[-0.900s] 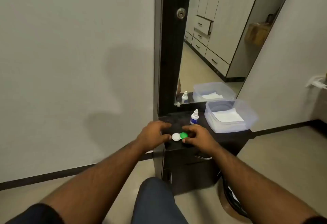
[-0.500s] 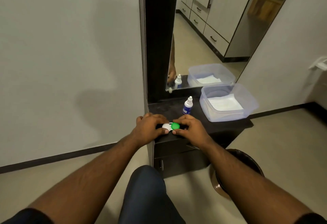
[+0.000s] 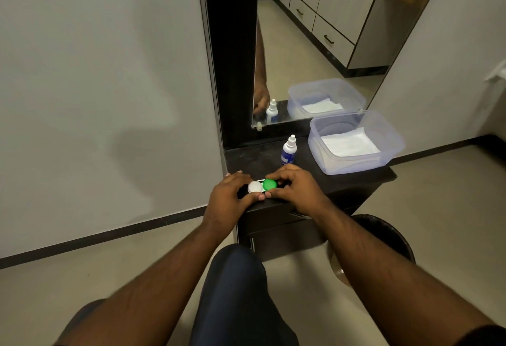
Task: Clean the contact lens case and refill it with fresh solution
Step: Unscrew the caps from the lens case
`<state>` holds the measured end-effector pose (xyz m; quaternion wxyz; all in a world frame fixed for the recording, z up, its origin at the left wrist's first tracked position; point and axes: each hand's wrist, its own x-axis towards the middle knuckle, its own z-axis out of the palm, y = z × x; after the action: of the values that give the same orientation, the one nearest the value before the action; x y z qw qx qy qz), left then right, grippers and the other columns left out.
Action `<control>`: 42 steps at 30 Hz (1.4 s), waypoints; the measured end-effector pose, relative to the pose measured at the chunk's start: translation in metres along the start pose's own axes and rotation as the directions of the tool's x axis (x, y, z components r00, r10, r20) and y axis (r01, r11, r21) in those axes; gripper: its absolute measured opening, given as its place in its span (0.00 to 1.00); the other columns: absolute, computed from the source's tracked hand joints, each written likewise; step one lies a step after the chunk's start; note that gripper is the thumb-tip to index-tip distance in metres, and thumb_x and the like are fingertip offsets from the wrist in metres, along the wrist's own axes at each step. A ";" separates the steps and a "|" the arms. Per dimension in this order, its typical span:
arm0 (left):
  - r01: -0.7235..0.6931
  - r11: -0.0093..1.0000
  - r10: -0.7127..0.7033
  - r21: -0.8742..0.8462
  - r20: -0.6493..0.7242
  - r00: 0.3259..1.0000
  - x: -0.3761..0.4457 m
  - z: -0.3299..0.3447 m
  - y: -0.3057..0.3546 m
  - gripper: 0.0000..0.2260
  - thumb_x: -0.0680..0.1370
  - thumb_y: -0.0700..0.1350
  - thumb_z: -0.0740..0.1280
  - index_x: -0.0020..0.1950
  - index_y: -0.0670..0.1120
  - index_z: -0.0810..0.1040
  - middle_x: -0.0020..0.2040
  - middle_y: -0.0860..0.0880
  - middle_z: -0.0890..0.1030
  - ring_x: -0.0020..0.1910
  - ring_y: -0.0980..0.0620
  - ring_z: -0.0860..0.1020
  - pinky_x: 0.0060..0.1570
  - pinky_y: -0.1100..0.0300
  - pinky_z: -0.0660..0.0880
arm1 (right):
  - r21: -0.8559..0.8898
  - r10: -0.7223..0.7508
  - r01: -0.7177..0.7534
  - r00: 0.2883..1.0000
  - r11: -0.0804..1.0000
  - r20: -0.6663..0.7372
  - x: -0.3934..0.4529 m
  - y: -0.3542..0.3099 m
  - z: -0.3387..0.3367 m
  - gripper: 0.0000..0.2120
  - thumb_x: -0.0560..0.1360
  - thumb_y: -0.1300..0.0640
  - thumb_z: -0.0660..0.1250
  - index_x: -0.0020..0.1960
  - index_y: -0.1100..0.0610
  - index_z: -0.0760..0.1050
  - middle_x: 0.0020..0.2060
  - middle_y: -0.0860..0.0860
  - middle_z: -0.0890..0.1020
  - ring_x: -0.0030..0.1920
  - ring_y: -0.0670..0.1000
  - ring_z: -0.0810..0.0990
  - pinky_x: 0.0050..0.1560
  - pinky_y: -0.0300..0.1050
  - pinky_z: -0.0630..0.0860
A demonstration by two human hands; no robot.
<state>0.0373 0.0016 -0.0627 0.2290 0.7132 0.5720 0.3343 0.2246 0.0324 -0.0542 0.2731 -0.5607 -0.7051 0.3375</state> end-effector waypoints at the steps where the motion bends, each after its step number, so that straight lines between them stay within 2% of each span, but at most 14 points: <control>1: 0.012 1.000 -0.013 -0.013 -0.028 1.000 -0.002 0.000 -0.001 0.19 0.71 0.50 0.74 0.59 0.42 0.80 0.58 0.45 0.82 0.63 0.50 0.75 0.61 0.61 0.69 | 0.004 0.001 -0.001 1.000 1.000 0.004 0.000 0.000 0.000 0.20 0.66 0.59 0.77 0.57 0.55 0.81 0.47 0.46 0.77 0.47 0.46 0.77 0.46 0.34 0.71; 4: 0.055 0.998 -0.058 -0.036 -0.089 0.994 -0.007 0.001 -0.004 0.15 0.70 0.49 0.76 0.51 0.42 0.81 0.53 0.45 0.83 0.60 0.50 0.77 0.52 0.67 0.69 | -0.001 0.009 -0.009 1.000 1.000 0.029 0.000 -0.001 0.000 0.20 0.66 0.58 0.77 0.57 0.54 0.80 0.48 0.45 0.77 0.48 0.45 0.76 0.46 0.34 0.70; 6: 0.046 0.996 -0.051 -0.076 -0.063 0.997 -0.009 -0.001 -0.002 0.17 0.70 0.49 0.76 0.54 0.43 0.79 0.54 0.46 0.81 0.57 0.52 0.77 0.51 0.71 0.69 | -0.006 0.012 -0.011 0.999 1.000 0.035 -0.001 -0.001 0.000 0.20 0.66 0.58 0.77 0.57 0.53 0.80 0.48 0.45 0.77 0.48 0.45 0.76 0.46 0.35 0.70; 10: 0.052 0.984 -0.055 -0.168 -0.010 0.998 -0.016 0.000 0.005 0.23 0.72 0.45 0.74 0.66 0.46 0.75 0.65 0.52 0.75 0.68 0.56 0.66 0.72 0.57 0.59 | -0.001 0.011 -0.011 0.999 1.000 0.034 -0.001 -0.001 -0.001 0.20 0.66 0.58 0.77 0.57 0.53 0.80 0.48 0.44 0.76 0.47 0.43 0.75 0.45 0.34 0.70; 14: 0.038 0.995 -0.055 -0.097 -0.177 0.983 -0.025 0.006 0.005 0.13 0.74 0.43 0.72 0.58 0.44 0.80 0.55 0.47 0.83 0.55 0.60 0.74 0.75 0.48 0.58 | 0.011 0.015 -0.015 0.999 1.000 0.028 -0.001 -0.001 -0.001 0.20 0.66 0.58 0.78 0.56 0.53 0.80 0.47 0.43 0.76 0.45 0.43 0.75 0.45 0.33 0.70; 16: 0.040 0.996 -0.055 -0.077 -0.201 0.978 -0.024 0.007 0.005 0.14 0.74 0.43 0.72 0.59 0.44 0.80 0.56 0.48 0.82 0.54 0.56 0.77 0.75 0.49 0.57 | 0.009 0.014 -0.015 1.000 1.000 0.028 -0.001 -0.001 -0.001 0.20 0.66 0.58 0.78 0.57 0.53 0.80 0.47 0.43 0.76 0.45 0.43 0.75 0.44 0.33 0.69; 19: 0.059 0.995 -0.066 -0.074 -0.090 0.994 -0.015 0.004 0.006 0.22 0.74 0.43 0.72 0.67 0.46 0.75 0.66 0.48 0.77 0.67 0.51 0.72 0.74 0.56 0.53 | 0.009 0.012 -0.012 0.999 1.000 0.034 -0.001 -0.001 -0.001 0.20 0.66 0.58 0.77 0.57 0.53 0.80 0.47 0.43 0.77 0.45 0.43 0.75 0.44 0.33 0.69; 23: -0.006 1.000 0.006 -0.012 -0.010 1.000 -0.004 0.001 0.007 0.14 0.76 0.43 0.70 0.62 0.45 0.80 0.62 0.47 0.81 0.62 0.52 0.77 0.73 0.57 0.54 | 0.024 0.010 -0.011 0.999 1.000 0.033 -0.001 0.000 0.000 0.20 0.65 0.58 0.78 0.56 0.53 0.80 0.46 0.42 0.76 0.47 0.44 0.76 0.47 0.38 0.74; 25: -0.016 0.998 0.011 -0.055 -0.092 0.996 0.001 -0.003 0.009 0.11 0.77 0.43 0.69 0.58 0.45 0.82 0.57 0.48 0.83 0.58 0.54 0.78 0.70 0.56 0.62 | 0.037 0.010 -0.011 1.000 0.999 0.029 0.000 0.000 0.000 0.20 0.65 0.59 0.78 0.56 0.53 0.81 0.46 0.42 0.77 0.46 0.45 0.76 0.48 0.40 0.75; 29: 0.072 0.984 -0.111 -0.163 -0.245 0.963 0.024 -0.010 0.014 0.07 0.77 0.44 0.68 0.48 0.45 0.85 0.45 0.48 0.85 0.43 0.55 0.79 0.49 0.59 0.76 | 0.056 0.008 -0.009 1.000 0.998 0.019 0.000 0.000 0.000 0.20 0.64 0.59 0.79 0.55 0.52 0.81 0.44 0.42 0.76 0.43 0.42 0.75 0.45 0.36 0.71; 33: 0.377 0.926 -0.376 -0.019 -0.136 0.916 0.055 -0.009 0.012 0.10 0.76 0.53 0.68 0.46 0.49 0.85 0.44 0.50 0.84 0.45 0.50 0.78 0.50 0.48 0.75 | 0.069 0.011 -0.012 1.000 0.998 0.026 0.001 0.001 0.000 0.20 0.63 0.59 0.79 0.54 0.52 0.81 0.44 0.43 0.77 0.44 0.44 0.76 0.47 0.39 0.73; 35: 0.427 0.904 -0.423 0.021 -0.111 0.899 0.061 -0.006 0.008 0.10 0.75 0.54 0.69 0.45 0.50 0.86 0.44 0.50 0.84 0.45 0.49 0.78 0.49 0.50 0.74 | 0.064 0.018 -0.020 0.999 0.998 0.031 0.001 0.001 -0.001 0.20 0.64 0.59 0.79 0.55 0.52 0.81 0.45 0.43 0.77 0.45 0.45 0.76 0.48 0.39 0.74; 39: 0.358 0.926 -0.368 -0.118 -0.074 0.927 0.060 -0.011 0.009 0.11 0.76 0.51 0.69 0.49 0.45 0.85 0.43 0.49 0.84 0.40 0.54 0.77 0.38 0.62 0.71 | 0.063 0.021 -0.024 0.999 0.998 0.048 0.001 0.000 -0.001 0.21 0.65 0.59 0.78 0.56 0.53 0.81 0.46 0.43 0.77 0.45 0.44 0.76 0.48 0.38 0.73; 42: 0.223 0.959 -0.246 -0.173 -0.121 0.962 0.040 -0.022 0.008 0.12 0.76 0.52 0.69 0.52 0.45 0.84 0.48 0.49 0.81 0.46 0.55 0.76 0.41 0.67 0.69 | 0.049 0.008 -0.011 0.999 0.999 0.046 0.000 0.001 -0.001 0.21 0.65 0.59 0.78 0.57 0.53 0.80 0.47 0.43 0.77 0.46 0.44 0.76 0.48 0.37 0.72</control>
<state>0.0315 0.0369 -0.0340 0.2815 0.5944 0.6392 0.3985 0.2257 0.0331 -0.0540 0.2689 -0.5492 -0.7000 0.3688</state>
